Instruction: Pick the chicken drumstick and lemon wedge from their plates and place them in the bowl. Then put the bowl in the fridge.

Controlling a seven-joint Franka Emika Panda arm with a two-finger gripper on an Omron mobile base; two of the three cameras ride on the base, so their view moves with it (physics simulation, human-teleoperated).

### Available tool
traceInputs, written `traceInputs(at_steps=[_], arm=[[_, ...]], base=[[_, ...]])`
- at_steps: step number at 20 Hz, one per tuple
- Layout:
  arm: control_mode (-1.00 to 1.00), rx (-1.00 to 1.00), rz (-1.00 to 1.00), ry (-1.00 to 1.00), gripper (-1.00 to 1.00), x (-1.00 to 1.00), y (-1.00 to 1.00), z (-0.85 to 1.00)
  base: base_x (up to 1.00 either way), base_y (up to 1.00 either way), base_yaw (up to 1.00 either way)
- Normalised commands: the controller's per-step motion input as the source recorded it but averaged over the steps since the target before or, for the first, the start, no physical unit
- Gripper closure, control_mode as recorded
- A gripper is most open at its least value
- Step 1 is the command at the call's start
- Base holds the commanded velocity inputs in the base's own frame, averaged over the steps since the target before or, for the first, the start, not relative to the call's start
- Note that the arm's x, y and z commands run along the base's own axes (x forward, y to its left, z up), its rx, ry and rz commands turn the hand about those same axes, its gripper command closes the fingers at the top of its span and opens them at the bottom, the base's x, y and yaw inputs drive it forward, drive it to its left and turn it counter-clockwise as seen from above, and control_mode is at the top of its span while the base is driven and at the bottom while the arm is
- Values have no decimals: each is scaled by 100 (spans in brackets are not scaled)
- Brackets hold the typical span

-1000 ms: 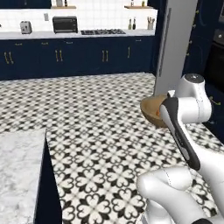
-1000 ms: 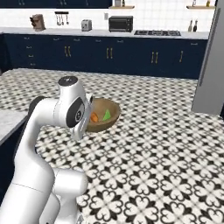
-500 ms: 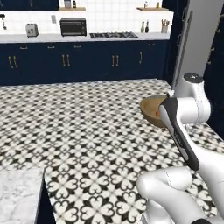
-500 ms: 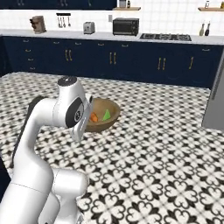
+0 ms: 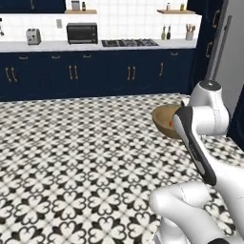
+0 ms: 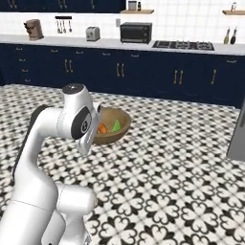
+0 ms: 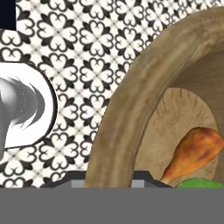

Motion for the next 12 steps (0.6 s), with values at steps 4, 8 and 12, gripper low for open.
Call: traceInputs(at_steps=[4,8,12], arm=[[100,0,0,0,100,0,0,0],[100,0,0,0,100,0,0,0],[100,0,0,0,100,0,0,0]], base=[[100,-7,0],[100,-7,0],[100,-6,0]])
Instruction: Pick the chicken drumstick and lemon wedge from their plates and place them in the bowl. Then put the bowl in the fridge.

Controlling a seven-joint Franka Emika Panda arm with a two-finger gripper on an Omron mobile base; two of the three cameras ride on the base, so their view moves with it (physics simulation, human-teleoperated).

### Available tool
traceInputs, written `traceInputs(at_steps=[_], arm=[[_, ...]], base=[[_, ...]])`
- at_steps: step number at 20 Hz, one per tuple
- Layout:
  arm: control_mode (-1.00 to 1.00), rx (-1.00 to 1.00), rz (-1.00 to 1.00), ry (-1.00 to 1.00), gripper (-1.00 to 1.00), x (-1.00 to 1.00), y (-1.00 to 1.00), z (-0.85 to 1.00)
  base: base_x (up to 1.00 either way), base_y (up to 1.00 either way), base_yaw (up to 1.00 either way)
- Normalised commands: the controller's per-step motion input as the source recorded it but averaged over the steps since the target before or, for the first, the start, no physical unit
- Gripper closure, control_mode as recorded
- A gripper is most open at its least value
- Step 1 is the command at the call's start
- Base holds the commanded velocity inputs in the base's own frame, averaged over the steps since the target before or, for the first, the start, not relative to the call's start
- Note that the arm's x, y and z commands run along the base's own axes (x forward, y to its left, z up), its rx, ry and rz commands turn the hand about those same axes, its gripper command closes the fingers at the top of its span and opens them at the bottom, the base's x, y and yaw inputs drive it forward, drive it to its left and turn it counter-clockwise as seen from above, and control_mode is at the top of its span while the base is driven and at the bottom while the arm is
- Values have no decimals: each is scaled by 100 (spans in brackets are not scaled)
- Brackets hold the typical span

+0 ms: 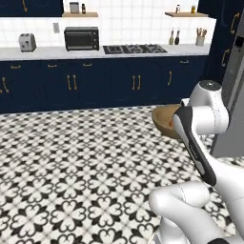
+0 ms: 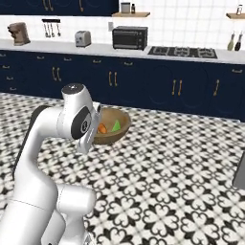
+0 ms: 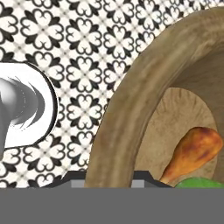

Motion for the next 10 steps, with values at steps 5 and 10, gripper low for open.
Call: traceInputs(at_steps=[5,10], arm=[[100,0,0,0,100,0,0,0],[100,0,0,0,100,0,0,0]], base=[[100,0,0],[100,1,-7]])
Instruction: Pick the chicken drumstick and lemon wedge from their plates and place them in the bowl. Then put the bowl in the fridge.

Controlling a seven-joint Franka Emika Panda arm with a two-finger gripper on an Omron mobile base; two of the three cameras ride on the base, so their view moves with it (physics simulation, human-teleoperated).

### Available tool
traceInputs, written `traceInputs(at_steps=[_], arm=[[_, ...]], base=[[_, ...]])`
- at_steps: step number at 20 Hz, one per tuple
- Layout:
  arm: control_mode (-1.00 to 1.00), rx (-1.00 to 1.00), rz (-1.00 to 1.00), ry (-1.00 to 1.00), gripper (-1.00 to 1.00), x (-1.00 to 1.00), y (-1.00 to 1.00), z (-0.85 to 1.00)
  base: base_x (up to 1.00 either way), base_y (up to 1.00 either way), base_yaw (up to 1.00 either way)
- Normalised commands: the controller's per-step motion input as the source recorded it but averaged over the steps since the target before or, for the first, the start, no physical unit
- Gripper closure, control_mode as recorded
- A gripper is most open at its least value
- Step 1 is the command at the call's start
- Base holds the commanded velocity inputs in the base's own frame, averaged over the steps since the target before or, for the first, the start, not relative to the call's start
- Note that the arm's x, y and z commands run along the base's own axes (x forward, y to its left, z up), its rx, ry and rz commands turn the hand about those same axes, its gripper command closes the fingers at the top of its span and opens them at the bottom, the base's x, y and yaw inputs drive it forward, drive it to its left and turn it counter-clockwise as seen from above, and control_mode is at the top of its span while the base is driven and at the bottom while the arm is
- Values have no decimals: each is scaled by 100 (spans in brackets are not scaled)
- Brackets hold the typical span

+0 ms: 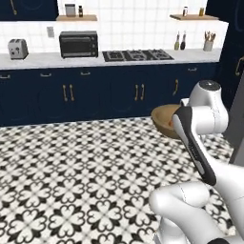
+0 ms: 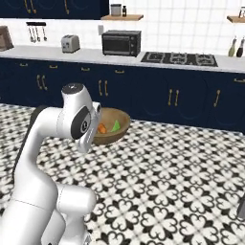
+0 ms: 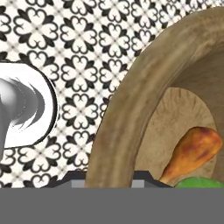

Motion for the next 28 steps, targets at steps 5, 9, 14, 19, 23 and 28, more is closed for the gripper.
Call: traceInputs(at_steps=[5,9,14,19,23,28], arm=[[100,0,0,0,100,0,0,0],[100,0,0,0,100,0,0,0],[100,0,0,0,100,0,0,0],[100,0,0,0,100,0,0,0],[100,0,0,0,100,0,0,0],[100,0,0,0,100,0,0,0]], base=[[99,50,-45],[85,68,-65],[98,82,-56],[100,90,-47],[100,86,-49],[100,75,-54]])
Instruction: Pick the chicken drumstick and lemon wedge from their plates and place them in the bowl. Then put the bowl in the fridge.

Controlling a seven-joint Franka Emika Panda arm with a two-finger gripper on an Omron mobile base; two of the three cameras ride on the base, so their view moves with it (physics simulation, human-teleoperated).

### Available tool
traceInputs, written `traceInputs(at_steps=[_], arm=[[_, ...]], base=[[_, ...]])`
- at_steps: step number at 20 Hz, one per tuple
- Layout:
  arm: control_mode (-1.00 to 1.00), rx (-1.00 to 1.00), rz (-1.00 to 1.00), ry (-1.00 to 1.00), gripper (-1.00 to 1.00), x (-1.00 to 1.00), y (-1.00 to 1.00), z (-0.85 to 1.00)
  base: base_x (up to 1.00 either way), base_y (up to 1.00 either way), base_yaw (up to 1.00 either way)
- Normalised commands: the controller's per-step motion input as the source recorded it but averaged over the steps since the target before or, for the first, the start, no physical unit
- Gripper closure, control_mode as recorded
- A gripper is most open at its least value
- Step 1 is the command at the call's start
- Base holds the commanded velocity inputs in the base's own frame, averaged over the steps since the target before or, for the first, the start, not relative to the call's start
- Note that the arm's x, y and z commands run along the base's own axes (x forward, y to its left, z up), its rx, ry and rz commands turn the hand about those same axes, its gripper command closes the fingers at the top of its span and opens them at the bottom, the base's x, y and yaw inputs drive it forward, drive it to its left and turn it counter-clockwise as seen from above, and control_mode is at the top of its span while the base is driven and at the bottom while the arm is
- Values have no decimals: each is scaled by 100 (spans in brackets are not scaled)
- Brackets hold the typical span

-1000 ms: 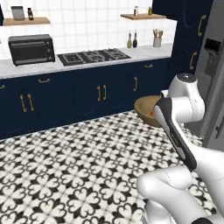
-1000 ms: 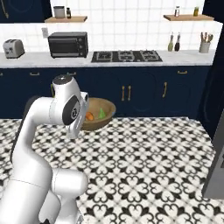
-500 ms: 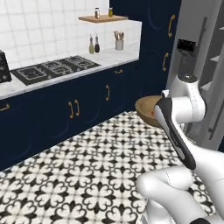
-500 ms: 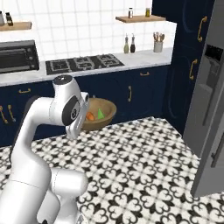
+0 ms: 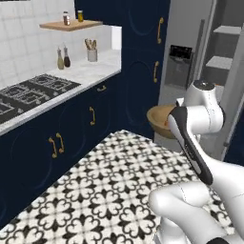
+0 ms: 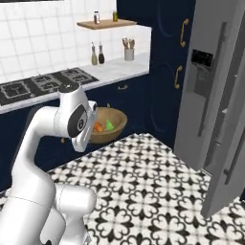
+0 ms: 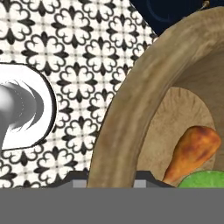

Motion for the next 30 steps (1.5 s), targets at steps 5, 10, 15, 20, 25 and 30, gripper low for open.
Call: traceInputs(at_steps=[5,10,15,20,25,30], arm=[[100,0,0,0,100,0,0,0],[100,0,0,0,100,0,0,0],[100,0,0,0,100,0,0,0],[100,0,0,0,100,0,0,0],[100,0,0,0,100,0,0,0],[100,0,0,0,100,0,0,0]], base=[[100,78,-52],[100,61,-49],[93,29,-57],[65,9,-67],[84,17,-58],[98,27,-16]])
